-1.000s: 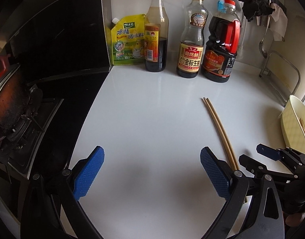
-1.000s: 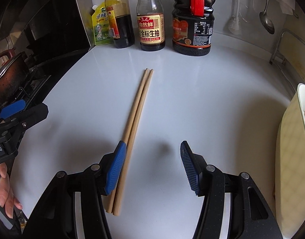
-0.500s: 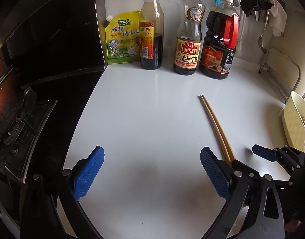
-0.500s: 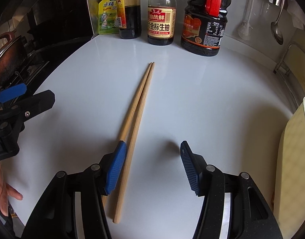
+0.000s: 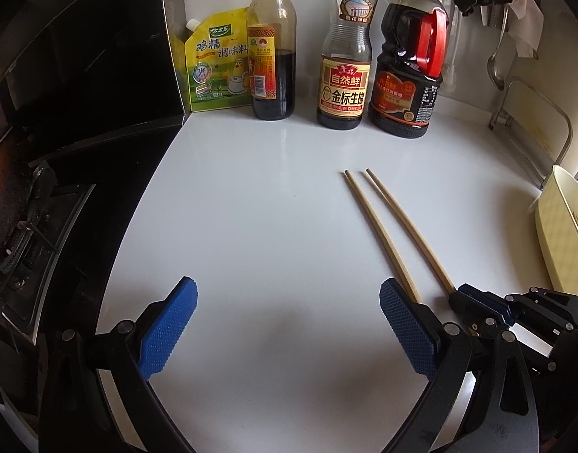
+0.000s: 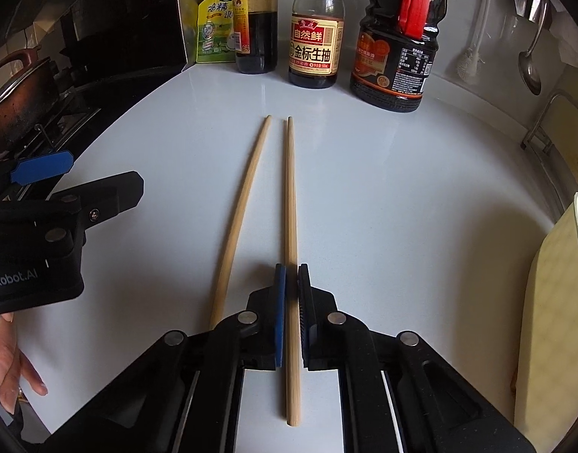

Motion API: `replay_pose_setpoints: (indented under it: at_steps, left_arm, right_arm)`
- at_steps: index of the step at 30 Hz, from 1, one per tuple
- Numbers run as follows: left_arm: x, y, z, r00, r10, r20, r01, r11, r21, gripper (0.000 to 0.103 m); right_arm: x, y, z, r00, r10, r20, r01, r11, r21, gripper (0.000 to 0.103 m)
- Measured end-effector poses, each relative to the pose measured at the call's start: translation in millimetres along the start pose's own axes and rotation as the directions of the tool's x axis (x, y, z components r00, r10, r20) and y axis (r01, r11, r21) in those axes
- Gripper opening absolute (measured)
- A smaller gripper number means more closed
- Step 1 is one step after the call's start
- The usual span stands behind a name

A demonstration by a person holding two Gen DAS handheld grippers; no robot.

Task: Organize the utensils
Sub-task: 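Separate the last two chopsticks with the right gripper while the left gripper pulls one, then close the right gripper on one chopstick while the left gripper closes on the other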

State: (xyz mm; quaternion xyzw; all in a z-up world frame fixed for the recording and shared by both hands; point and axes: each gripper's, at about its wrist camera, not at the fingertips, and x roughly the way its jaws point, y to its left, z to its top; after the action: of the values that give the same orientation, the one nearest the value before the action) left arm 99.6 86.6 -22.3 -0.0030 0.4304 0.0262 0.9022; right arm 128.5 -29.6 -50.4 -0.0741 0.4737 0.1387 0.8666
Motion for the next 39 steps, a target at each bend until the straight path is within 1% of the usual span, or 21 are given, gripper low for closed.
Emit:
replay_pose_setpoints:
  at_steps: [3,7,11,15,21,23,24,25,26,33,36,37,38,39]
  left_arm:
    - [4.4,-7.1,1.2,1.0,-0.008,-0.012,0.008,1.0,0.001,0.096]
    - [14.6,-21.3,2.1,0.999,0.002,-0.034,-0.002,1.0,0.018,0.096]
    - [22.6,-30.9,1.0,0.998,-0.004,-0.062,0.005,1.0,0.017,0.096]
    - [22.6,-36.3,3.1,0.998,-0.016,-0.06,0.016,1.0,0.008,0.096]
    - [28.9,-47.0,7.1,0.998,-0.005,-0.066,0.006,1.0,0.017,0.096]
    - [31.8,-48.4,6.2,0.998,0.005,-0.069,-0.003,1.0,0.021,0.096]
    - [32.9,-48.7,5.6,0.998,0.014,-0.069,-0.012,1.0,0.023,0.096]
    - [33.8,-48.9,5.2,0.997,0.02,-0.069,-0.019,1.0,0.024,0.096]
    - [34.6,-48.6,5.1,0.997,0.022,-0.07,-0.02,1.0,0.023,0.096]
    - [47.8,-52.2,2.9,0.994,0.027,-0.108,-0.024,0.999,0.032,0.096]
    - [48.8,-48.6,1.2,0.994,0.002,-0.106,-0.001,1.0,0.01,0.096]
    - [48.6,-47.6,0.5,0.995,-0.005,-0.104,0.006,1.0,0.005,0.096]
    - [47.6,-47.9,-0.3,0.995,-0.006,-0.099,0.006,1.0,0.009,0.091]
    - [45.3,-49.3,-1.0,0.996,-0.012,-0.091,0.014,1.0,0.019,0.088]
  right_arm:
    - [-2.6,-12.8,-3.3,1.0,-0.012,0.002,0.012,1.0,0.028,0.007]
    - [-7.0,-33.0,-9.6,1.0,-0.027,0.005,0.027,0.998,0.064,0.007]
    - [-9.9,-49.4,-13.9,1.0,-0.018,0.009,0.017,0.995,0.101,0.007]
    - [-11.3,-55.2,-16.0,1.0,-0.005,0.015,0.003,0.994,0.112,0.007]
    - [-11.9,-59.5,-17.5,1.0,0.002,0.018,-0.004,0.993,0.119,0.007]
    - [-11.9,-61.0,-16.9,1.0,0.006,0.016,-0.008,0.993,0.119,0.012]
    - [-12.1,-61.7,-16.7,1.0,0.005,0.016,-0.007,0.993,0.12,0.025]
    - [-12.1,-62.5,-16.6,1.0,0.002,0.017,-0.004,0.993,0.122,0.042]
    - [-11.7,-63.0,-16.8,1.0,0.0,0.017,-0.003,0.993,0.121,0.045]
    - [-7.4,-63.9,-16.2,0.999,-0.037,0.033,0.034,0.994,0.108,0.045]
    - [-6.1,-62.7,-15.1,0.999,-0.039,0.038,0.035,0.994,0.1,0.045]
    - [-5.7,-61.7,-14.4,0.998,-0.038,0.039,0.034,0.995,0.095,0.045]
    - [-5.4,-60.9,-13.8,0.998,-0.037,0.041,0.033,0.995,0.09,0.044]
    - [-5.2,-60.0,-13.3,0.999,-0.034,0.043,0.03,0.996,0.085,0.04]
